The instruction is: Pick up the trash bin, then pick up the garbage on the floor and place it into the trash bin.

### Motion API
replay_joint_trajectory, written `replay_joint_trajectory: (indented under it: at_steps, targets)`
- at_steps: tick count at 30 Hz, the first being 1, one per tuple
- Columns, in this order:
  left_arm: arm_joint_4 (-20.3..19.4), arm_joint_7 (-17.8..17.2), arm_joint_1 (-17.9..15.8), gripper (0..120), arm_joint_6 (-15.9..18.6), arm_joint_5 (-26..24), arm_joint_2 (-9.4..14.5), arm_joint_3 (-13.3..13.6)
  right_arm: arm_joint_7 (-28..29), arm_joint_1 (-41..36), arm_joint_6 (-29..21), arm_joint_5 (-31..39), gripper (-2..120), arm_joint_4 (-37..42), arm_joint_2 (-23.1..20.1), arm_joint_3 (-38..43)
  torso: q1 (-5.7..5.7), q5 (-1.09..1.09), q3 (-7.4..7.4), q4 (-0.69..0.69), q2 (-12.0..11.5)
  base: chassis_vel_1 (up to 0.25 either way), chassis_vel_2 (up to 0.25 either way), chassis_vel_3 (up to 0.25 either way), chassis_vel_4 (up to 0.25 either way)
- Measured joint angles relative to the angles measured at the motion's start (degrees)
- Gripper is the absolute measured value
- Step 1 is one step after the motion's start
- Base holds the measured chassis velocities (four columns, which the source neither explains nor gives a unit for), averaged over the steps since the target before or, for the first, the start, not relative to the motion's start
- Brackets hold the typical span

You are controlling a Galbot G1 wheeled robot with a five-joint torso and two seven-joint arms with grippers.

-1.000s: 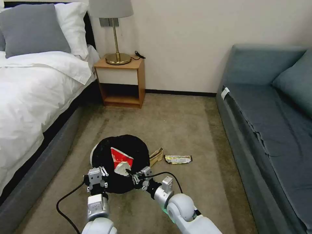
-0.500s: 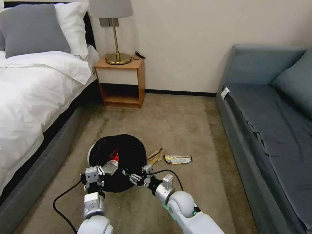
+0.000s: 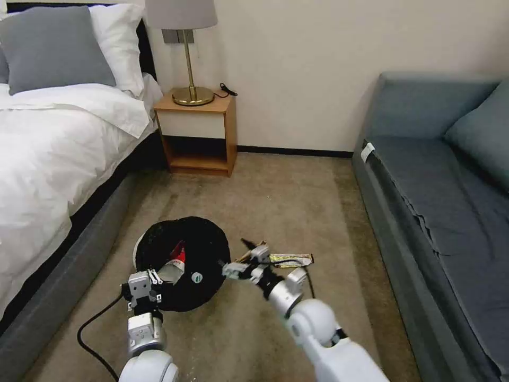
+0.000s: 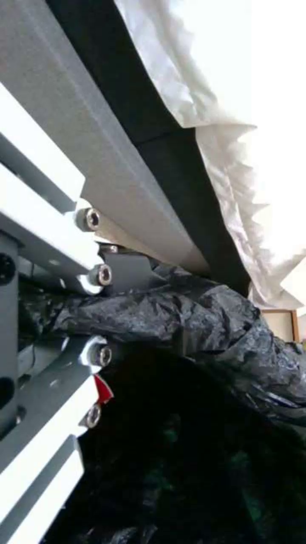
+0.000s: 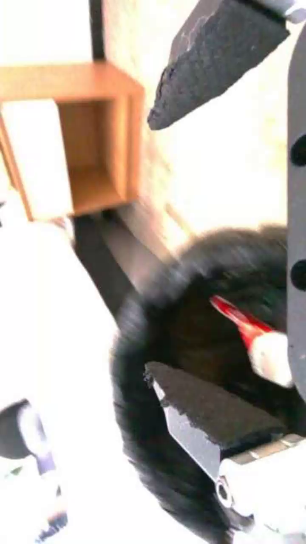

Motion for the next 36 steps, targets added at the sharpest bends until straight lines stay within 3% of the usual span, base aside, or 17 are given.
replay_joint_trajectory:
  at_steps: [7, 17, 28, 36]
  targets:
    - [0.7, 0.0, -0.2, 2, -0.4, 1.0, -0.9, -0.1, 0.8, -1.3, 0.4, 2.5, 100, 2.2, -3.0, 6.8, 0.00, 0.00, 0.00, 0.00, 0.0, 0.000, 0.000, 0.000, 0.000]
    - [2.4, -0.3, -0.6, 2, -2.0, 2.5, -1.3, -1.3, 2.3, -4.5, 3.9, 1.2, 100, -2.6, -5.8, 13.4, 0.00, 0.00, 0.00, -0.01, 0.0, 0.000, 0.000, 0.000, 0.000]
    - [4.0, -2.0, 0.8, 2, -5.1, 5.1, -1.7, -2.7, 7.4, -5.7, 4.0, -8.0, 100, -13.7, -5.1, 16.1, 0.00, 0.00, 0.00, 0.00, 0.0, 0.000, 0.000, 0.000, 0.000]
    - [4.5, -3.1, 1.1, 2, -6.3, 6.3, -0.9, -2.7, 8.5, -8.5, 5.5, -14.6, 100, -15.6, -4.0, 16.4, 0.00, -0.01, 0.00, 0.00, 0.0, 0.000, 0.000, 0.000, 0.000]
